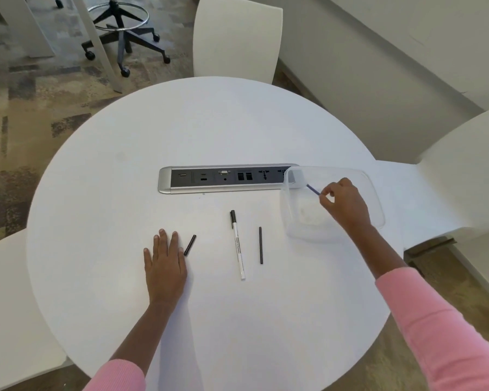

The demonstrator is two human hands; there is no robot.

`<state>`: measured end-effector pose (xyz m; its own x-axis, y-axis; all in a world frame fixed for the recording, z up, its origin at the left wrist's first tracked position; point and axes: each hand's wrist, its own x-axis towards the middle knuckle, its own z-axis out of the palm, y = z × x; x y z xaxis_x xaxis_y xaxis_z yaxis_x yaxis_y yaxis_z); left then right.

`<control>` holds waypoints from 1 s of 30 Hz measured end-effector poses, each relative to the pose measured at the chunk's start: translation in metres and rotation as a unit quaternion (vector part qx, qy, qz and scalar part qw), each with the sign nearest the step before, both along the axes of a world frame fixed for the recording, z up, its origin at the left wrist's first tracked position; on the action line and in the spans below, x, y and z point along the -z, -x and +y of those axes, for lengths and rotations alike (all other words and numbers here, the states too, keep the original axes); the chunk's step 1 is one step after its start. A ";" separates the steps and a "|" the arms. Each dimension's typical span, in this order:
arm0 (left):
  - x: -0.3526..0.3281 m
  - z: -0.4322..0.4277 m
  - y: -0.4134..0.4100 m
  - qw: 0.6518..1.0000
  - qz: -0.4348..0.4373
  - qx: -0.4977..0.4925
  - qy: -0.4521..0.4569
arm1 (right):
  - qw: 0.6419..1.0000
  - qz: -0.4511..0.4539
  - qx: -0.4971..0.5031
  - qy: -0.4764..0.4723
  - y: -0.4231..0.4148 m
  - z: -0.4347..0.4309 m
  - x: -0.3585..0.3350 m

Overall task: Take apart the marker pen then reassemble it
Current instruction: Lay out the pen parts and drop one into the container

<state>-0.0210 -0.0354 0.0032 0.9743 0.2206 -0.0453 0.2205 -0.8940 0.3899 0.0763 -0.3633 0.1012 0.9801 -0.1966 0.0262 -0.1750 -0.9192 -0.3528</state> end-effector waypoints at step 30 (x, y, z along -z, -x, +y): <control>-0.006 -0.009 0.000 1.000 0.015 0.000 0.019 | 0.999 0.001 -0.031 -0.008 -0.008 -0.006 -0.011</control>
<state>-0.0214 -0.0439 0.0095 0.9725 0.2181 -0.0821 0.2323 -0.8784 0.4178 0.0845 -0.3693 0.1124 0.9906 -0.1350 0.0218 -0.1177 -0.9227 -0.3670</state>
